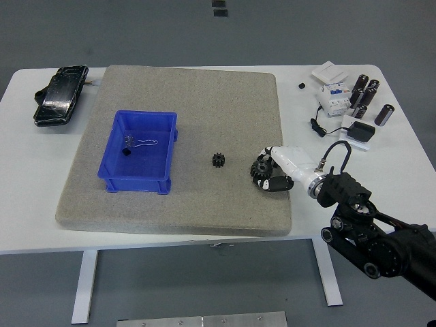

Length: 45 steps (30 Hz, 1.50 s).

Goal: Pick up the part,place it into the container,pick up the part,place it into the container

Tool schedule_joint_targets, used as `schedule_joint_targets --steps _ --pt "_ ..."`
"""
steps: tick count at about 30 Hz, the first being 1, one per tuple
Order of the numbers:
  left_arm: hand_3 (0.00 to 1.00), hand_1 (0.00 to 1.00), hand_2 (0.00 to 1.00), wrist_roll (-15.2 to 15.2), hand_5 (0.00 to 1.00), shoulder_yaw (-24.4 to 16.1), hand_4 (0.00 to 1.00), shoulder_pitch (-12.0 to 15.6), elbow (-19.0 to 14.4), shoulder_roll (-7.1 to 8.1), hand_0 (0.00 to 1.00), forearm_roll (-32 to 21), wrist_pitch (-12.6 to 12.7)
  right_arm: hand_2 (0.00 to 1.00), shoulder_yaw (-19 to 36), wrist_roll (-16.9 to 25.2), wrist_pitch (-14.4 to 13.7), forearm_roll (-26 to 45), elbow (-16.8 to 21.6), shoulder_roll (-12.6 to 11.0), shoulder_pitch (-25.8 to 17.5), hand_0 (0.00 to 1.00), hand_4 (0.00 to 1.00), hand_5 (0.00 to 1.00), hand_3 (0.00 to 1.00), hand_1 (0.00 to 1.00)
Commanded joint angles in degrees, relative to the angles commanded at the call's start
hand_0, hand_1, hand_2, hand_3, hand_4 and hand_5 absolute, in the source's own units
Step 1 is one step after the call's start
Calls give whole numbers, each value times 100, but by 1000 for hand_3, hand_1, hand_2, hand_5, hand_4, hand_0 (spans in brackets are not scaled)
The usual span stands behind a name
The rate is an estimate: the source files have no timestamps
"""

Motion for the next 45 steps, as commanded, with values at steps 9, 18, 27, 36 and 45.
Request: schedule_joint_targets --steps 9,18,27,36,45 --pt "580 647 631 2 407 8 680 -1 0 -4 667 -13 1 803 -1 -23 3 -41 13 3 8 373 776 314 750 541" --pt "580 646 629 4 406 32 680 0 0 -7 667 -40 0 794 -27 -37 -9 -69 17 2 20 372 783 319 750 538" --pt "575 647 628 8 408 54 680 9 0 -10 667 -62 -1 704 -32 -69 -22 -144 38 2 15 357 816 358 702 517" --pt "575 646 627 8 406 57 680 11 0 -7 667 -63 -2 704 -34 -103 -38 -214 78 -6 27 356 819 359 704 517" --pt "574 647 626 8 406 49 679 13 0 -4 667 -56 -4 522 -120 -176 8 -181 57 7 18 356 759 317 659 508"
